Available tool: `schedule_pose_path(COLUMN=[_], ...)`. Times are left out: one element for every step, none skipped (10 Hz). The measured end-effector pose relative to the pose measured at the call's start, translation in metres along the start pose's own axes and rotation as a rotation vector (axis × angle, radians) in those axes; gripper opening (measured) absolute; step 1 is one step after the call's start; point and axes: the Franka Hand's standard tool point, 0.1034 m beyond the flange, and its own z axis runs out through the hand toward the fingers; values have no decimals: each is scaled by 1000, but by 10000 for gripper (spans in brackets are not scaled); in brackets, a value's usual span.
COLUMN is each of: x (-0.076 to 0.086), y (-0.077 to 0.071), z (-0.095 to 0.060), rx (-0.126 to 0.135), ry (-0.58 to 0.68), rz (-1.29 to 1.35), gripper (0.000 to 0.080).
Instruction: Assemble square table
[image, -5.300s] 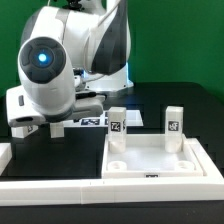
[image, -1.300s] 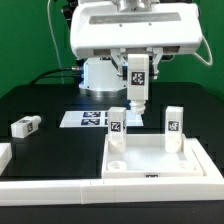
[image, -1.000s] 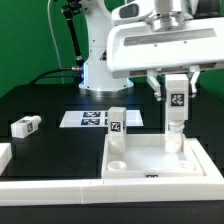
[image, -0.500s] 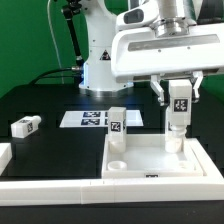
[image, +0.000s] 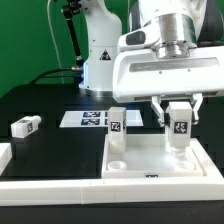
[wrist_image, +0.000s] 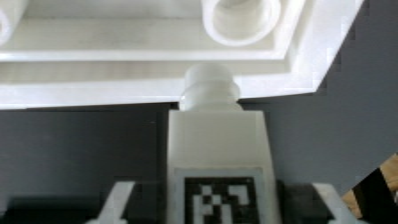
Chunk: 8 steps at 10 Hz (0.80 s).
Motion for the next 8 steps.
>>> schedule_pose_path(x=[-4, -8, -12, -14, -16, -18, -19, -21], y=[-2, -6, -9, -11, -12, -13, -13, -13], z=[3, 6, 7, 8, 8, 8, 8, 8], rx=[2, 4, 7, 8, 9, 10, 9, 9], ry=[-6, -13, -19, -22, -24, -28, -30, -32], rz=[-3, -7, -12, -15, -17, -20, -21, -22], gripper=[288, 288, 288, 288, 288, 288, 288, 288])
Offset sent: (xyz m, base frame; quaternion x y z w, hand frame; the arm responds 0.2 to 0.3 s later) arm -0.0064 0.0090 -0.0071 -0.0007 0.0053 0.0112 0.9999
